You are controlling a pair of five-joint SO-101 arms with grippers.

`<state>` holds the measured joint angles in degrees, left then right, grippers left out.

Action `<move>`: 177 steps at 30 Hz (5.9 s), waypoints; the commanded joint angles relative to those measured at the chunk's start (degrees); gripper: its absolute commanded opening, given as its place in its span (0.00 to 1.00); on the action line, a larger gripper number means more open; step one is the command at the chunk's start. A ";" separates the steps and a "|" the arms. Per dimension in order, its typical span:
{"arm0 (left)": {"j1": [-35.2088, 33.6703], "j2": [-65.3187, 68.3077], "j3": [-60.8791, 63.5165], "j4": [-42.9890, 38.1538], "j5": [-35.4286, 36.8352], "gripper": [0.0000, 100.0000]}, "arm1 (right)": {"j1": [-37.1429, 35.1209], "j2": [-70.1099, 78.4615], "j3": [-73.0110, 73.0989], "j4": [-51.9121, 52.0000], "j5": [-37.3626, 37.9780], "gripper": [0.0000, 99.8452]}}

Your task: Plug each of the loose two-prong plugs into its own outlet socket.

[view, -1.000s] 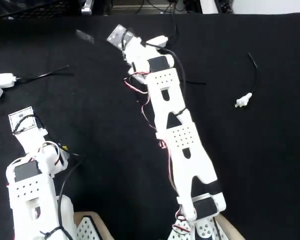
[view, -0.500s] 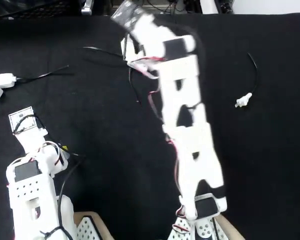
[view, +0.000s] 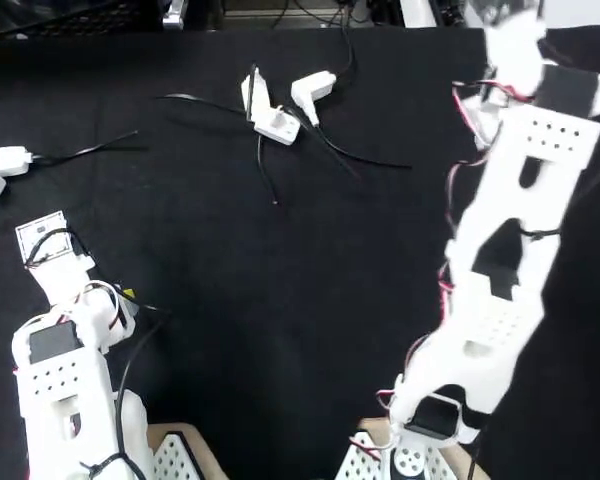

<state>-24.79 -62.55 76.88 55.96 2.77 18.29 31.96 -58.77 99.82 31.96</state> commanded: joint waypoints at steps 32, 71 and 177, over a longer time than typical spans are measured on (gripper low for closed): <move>0.57 -0.70 -0.22 -1.23 0.00 0.21 | 3.25 15.52 22.73 -18.11 -10.73 0.17; 0.57 -0.70 -0.22 -1.23 0.00 0.21 | 5.63 30.20 -1.71 -25.23 44.04 0.17; -62.20 -0.70 -0.75 5.36 -13.27 0.21 | -44.48 0.40 -21.85 1.41 -12.92 0.43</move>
<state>-88.18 -62.55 76.53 61.23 -10.86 -35.69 40.92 -81.27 99.82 21.41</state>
